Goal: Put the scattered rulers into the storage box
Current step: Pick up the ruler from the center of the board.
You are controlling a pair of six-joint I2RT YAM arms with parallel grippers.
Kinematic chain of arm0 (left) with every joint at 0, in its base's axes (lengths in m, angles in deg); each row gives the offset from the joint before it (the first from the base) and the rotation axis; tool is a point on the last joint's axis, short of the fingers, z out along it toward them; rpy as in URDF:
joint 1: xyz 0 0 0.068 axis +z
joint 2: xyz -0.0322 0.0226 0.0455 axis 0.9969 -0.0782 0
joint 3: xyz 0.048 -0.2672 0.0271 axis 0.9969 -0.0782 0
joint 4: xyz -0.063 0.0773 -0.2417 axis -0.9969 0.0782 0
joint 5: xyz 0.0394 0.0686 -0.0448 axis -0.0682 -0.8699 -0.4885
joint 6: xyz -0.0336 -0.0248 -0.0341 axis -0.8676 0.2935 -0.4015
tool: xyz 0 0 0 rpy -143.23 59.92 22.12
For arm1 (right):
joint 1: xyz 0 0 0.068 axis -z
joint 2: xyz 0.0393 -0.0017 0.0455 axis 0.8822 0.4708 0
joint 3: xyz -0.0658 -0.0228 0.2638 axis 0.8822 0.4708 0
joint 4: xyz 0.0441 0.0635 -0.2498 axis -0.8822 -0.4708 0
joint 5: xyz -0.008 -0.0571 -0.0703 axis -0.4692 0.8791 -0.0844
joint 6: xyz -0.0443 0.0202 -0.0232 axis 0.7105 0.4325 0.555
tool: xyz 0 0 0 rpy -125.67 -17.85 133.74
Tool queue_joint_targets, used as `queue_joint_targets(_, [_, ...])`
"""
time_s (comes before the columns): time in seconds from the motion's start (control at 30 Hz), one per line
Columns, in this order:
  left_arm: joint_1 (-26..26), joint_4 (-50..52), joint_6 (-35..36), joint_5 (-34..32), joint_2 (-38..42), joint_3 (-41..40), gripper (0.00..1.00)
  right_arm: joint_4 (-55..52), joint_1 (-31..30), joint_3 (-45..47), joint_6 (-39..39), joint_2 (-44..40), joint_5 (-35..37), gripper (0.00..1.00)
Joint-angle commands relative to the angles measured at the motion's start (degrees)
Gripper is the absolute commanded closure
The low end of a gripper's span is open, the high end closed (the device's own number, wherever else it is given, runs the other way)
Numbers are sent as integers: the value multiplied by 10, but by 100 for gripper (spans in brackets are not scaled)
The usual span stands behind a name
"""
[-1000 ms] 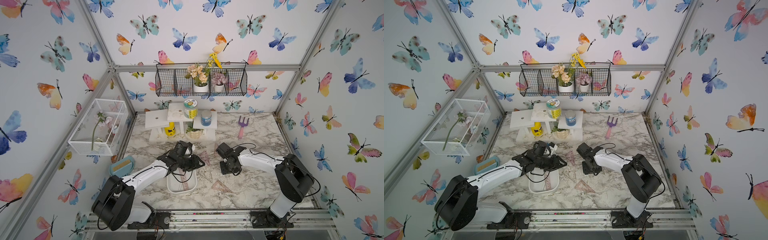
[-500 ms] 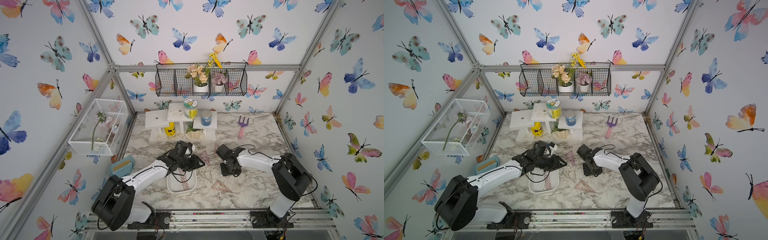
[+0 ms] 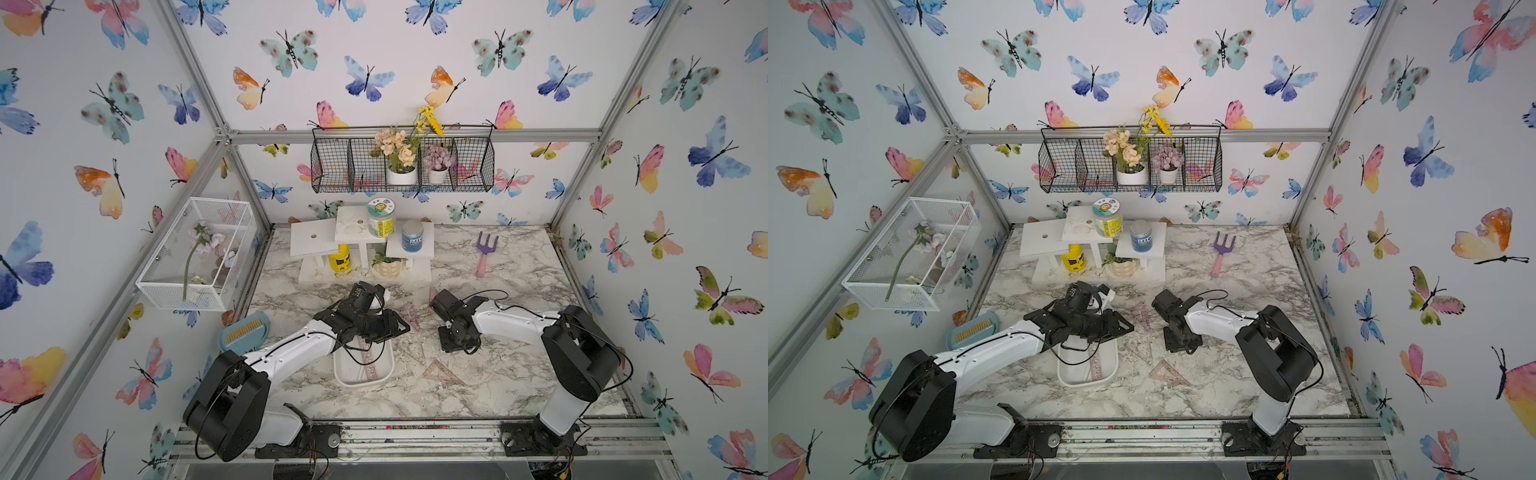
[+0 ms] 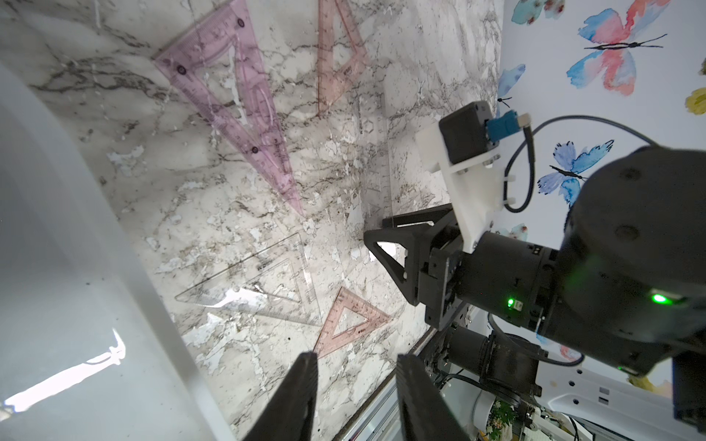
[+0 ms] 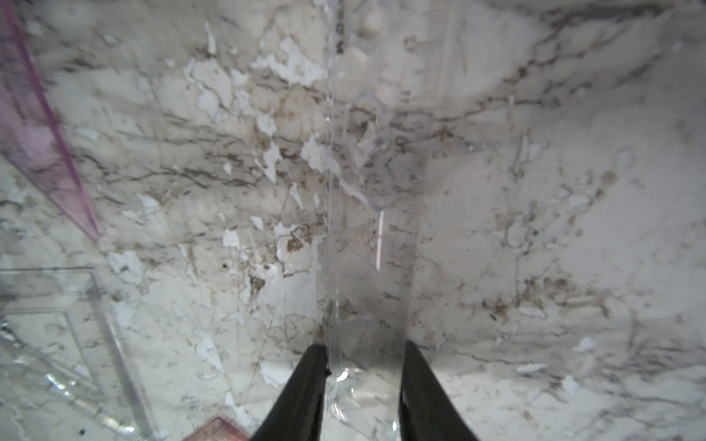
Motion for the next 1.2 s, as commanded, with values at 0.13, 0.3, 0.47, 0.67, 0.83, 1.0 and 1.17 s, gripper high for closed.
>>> queue_joint_targets(0.13, [0, 0, 4, 12, 9, -5, 60, 2, -1, 20, 1, 39, -7, 84])
queue_joint_targets(0.3, [0, 1, 4, 12, 9, -2, 61, -1, -1, 17, -1, 21, -6, 92])
queue_joint_targets(0.47, [0, 10, 9, 11, 9, 13, 61, -13, -1, 8, -3, -16, -2, 99])
queue_joint_targets(0.67, [4, 27, 17, 13, 11, 43, 61, -41, 13, -12, 2, -69, 10, 99])
queue_joint_targets(0.83, [12, 35, 22, 19, 14, 62, 60, -38, 40, -11, 11, -116, 2, 99])
queue_joint_targets(1.0, [24, 37, 27, 34, 20, 78, 60, 13, 74, 1, 19, -176, -64, 99])
queue_joint_targets(1.17, [57, 19, 23, 77, 34, 91, 59, 93, 84, 5, 19, -228, -168, 99])
